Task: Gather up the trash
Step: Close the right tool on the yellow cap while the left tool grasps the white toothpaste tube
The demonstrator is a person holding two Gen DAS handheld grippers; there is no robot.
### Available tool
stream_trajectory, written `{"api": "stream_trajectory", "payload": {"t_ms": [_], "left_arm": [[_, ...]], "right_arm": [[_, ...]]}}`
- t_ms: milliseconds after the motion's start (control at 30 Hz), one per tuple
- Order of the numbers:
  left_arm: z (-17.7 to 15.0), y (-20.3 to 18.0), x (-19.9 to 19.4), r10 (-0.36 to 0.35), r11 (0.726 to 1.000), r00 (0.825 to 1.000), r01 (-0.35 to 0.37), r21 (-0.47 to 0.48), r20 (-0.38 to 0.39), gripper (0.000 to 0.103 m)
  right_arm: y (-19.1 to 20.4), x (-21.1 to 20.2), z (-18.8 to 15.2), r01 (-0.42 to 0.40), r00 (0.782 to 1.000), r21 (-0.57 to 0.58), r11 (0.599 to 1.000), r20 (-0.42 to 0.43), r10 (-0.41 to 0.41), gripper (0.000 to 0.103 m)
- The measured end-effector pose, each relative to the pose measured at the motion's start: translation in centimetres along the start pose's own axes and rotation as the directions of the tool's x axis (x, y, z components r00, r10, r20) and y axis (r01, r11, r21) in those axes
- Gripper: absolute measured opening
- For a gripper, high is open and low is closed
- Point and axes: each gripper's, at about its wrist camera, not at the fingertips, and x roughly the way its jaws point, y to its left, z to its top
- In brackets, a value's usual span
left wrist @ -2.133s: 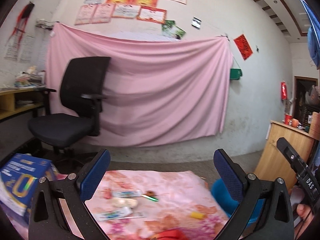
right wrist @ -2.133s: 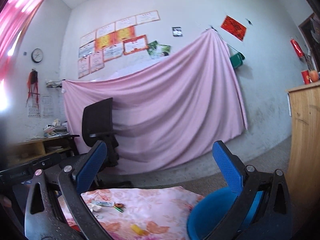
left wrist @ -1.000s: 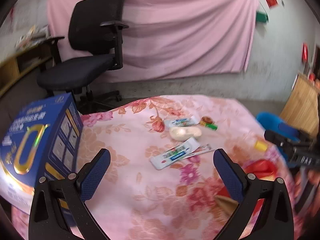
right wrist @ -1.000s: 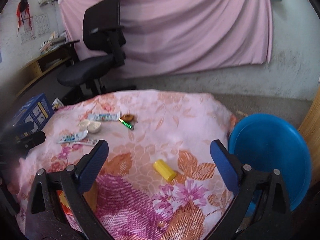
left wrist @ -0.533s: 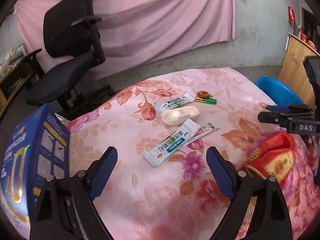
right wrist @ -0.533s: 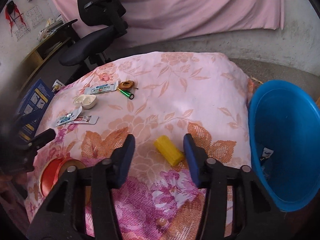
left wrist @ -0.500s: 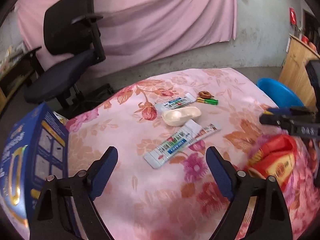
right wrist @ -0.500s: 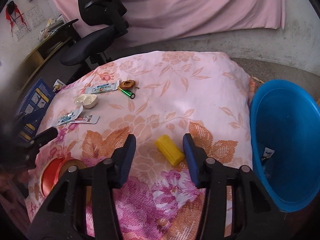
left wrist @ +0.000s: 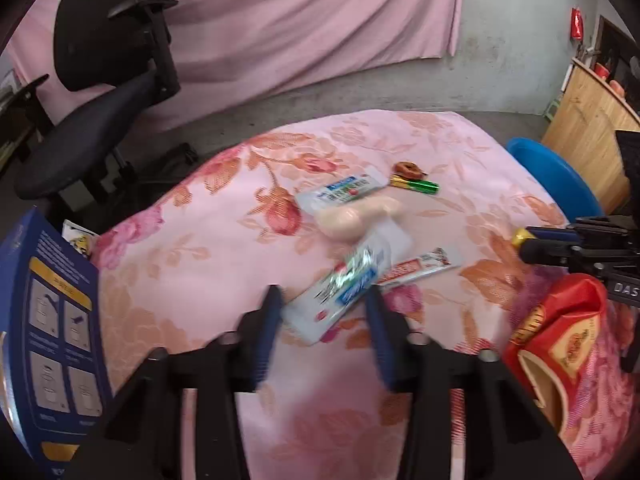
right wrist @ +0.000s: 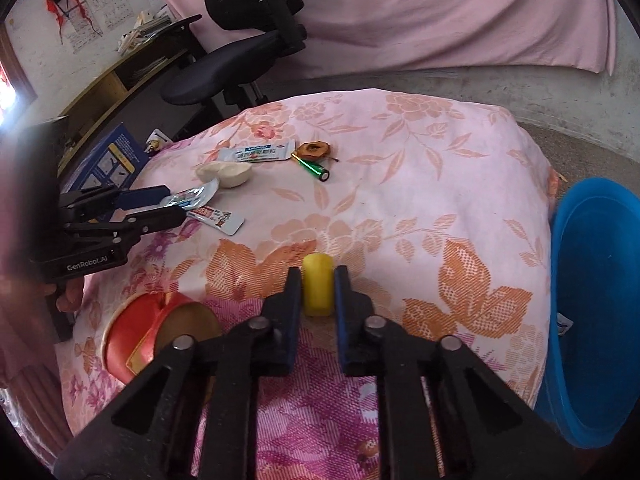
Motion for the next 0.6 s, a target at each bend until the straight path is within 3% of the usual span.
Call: {"api": "stream_trajectory", "payload": {"t_ms": [333, 433, 600], "left_arm": [[-0.5, -2.2, -0.1, -0.020, 1.000, 1.000, 0.020, 0.024, -0.011, 0.022], [-0.5, -1.6, -0.2, -0.055, 0.996, 0.998, 0.053, -0.069, -0.024, 0.021], [-0.7, -0.4, -1.3, -0.135, 0.958, 0.990, 0.122, -0.258, -0.031, 0.020]], "right_arm": [[0.3, 0.3, 0.0, 0.017, 1.000, -0.011, 1.000, -0.013, -0.017, 0.039], [0.7, 0.7, 0.0, 0.034, 0.999, -0.029, 0.999, -0.027, -0.034, 0.040], [1.4, 1.0, 0.1, 0.073, 0.997, -0.073, 0.995, -0.036, -0.075, 0.041]]}}
